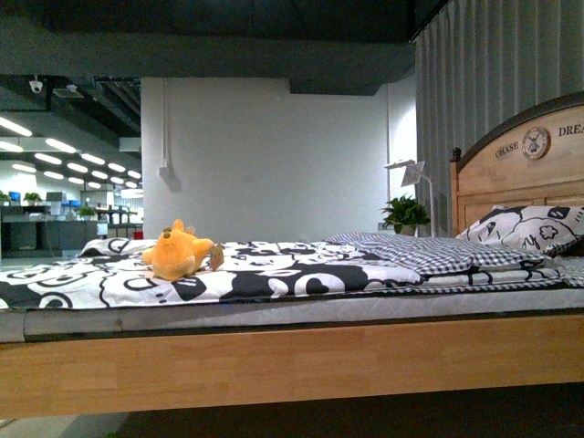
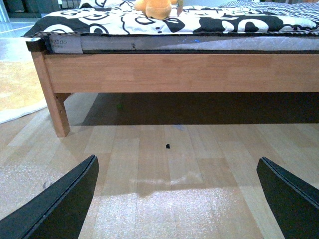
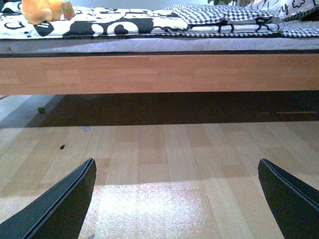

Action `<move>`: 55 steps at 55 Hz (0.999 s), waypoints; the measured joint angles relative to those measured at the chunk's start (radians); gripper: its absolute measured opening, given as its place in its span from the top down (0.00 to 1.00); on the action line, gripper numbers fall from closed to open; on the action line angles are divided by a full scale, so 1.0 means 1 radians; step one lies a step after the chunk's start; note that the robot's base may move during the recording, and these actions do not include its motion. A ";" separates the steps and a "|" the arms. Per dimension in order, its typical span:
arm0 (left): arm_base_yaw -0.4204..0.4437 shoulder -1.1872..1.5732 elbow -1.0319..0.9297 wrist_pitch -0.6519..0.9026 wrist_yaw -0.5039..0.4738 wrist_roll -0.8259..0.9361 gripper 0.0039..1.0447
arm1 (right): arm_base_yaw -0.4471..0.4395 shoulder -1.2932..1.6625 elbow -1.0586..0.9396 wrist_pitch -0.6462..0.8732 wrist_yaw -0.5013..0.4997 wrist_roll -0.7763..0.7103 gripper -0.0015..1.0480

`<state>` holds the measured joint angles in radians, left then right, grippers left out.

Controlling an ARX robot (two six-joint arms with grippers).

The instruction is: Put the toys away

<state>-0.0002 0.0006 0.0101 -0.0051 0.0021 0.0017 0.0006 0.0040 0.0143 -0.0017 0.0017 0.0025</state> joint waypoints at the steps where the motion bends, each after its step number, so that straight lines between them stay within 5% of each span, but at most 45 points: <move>1: 0.000 0.000 0.000 0.000 0.000 0.000 0.06 | 0.000 0.000 0.000 0.000 0.000 0.000 0.06; 55: 0.000 0.000 0.000 0.000 0.000 0.000 0.06 | 0.000 0.000 0.000 0.000 0.000 0.000 0.06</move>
<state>-0.0002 0.0006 0.0101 -0.0051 0.0021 0.0017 0.0006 0.0040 0.0143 -0.0017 0.0017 0.0025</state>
